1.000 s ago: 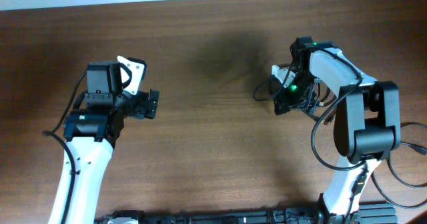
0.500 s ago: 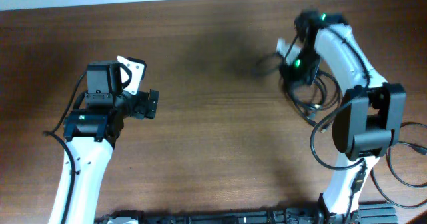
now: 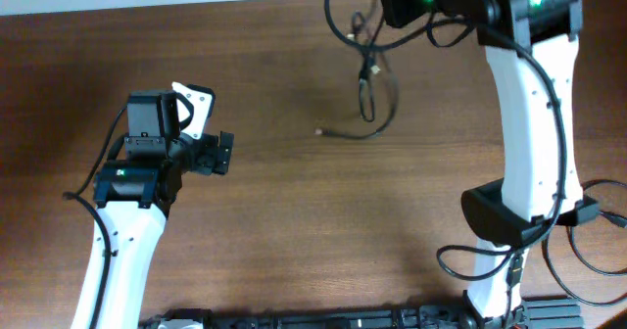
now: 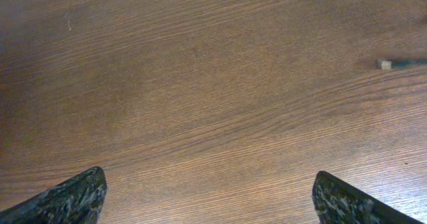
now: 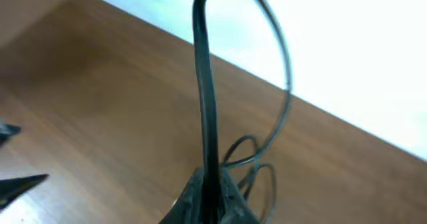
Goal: Untangle cables
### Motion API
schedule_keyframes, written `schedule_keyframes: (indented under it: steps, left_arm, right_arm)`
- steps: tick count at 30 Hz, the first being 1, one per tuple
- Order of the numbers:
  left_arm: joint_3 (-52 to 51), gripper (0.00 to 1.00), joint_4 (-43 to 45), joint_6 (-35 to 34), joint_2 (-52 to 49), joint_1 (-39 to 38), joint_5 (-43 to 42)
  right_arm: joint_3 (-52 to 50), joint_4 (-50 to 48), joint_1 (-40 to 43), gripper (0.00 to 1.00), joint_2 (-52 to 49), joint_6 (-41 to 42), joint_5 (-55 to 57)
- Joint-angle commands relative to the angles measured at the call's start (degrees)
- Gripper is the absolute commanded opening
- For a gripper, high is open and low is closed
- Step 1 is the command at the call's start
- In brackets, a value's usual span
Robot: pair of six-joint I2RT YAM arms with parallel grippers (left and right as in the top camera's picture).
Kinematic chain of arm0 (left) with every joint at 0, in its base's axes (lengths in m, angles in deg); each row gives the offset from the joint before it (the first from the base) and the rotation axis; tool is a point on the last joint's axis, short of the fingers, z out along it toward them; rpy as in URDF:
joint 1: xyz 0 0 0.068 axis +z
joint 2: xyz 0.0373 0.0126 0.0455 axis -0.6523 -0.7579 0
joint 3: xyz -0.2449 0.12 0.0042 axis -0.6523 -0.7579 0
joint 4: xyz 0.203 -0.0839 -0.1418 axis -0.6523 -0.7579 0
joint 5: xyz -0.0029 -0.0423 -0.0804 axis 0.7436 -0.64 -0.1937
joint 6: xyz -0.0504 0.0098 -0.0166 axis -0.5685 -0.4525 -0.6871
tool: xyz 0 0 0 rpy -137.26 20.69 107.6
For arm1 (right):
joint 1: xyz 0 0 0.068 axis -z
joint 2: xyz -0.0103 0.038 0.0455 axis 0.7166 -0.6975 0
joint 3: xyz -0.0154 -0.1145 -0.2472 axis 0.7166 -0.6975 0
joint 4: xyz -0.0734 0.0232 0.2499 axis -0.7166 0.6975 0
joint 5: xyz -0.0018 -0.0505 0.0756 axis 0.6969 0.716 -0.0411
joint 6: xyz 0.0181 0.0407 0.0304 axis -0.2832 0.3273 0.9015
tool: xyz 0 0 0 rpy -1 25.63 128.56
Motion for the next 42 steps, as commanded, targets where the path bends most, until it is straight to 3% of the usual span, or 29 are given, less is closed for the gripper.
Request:
schedule_keyframes:
  steps: [1, 12, 19, 22, 27, 33, 35, 39, 42]
  left_arm:
    - [0.2, 0.99, 0.2, 0.7, 0.6, 0.3, -0.6]
    - [0.2, 0.99, 0.2, 0.7, 0.6, 0.3, -0.6]
    - [0.2, 0.99, 0.2, 0.7, 0.6, 0.3, -0.6]
    - [0.2, 0.99, 0.2, 0.7, 0.6, 0.3, -0.7]
    - [0.2, 0.99, 0.2, 0.7, 0.6, 0.3, -0.6]
    - [0.2, 0.99, 0.2, 0.7, 0.6, 0.3, -0.7]
    - [0.2, 0.99, 0.2, 0.7, 0.6, 0.3, -0.6]
    - [0.2, 0.99, 0.2, 0.7, 0.6, 0.3, -0.6]
    - [0.2, 0.99, 0.2, 0.7, 0.6, 0.3, -0.6]
  right_arm:
    - [2.4, -1.8, -1.0, 0.04, 0.5, 3.7, -0.4]
    - [2.5, -25.1, -0.9, 0.04, 1.5, 12.6, -6.7]
    - [0.9, -11.4, -0.9, 0.04, -1.2, 9.7, 6.3]
    - [0.9, -11.6, -0.9, 0.04, -0.9, 9.8, 6.1]
    - [0.9, -21.6, -0.9, 0.04, 1.3, 10.8, -8.1]
    - [0.9, -24.8, -0.9, 0.04, 1.3, 15.8, -12.1]
    - [0.9, -26.6, -1.0, 0.04, 1.3, 17.2, -17.6]
    - [0.9, -33.7, -1.2, 0.04, 1.3, 20.5, -38.8]
    - [0.9, -34.2, -1.7, 0.04, 1.3, 20.5, -45.0]
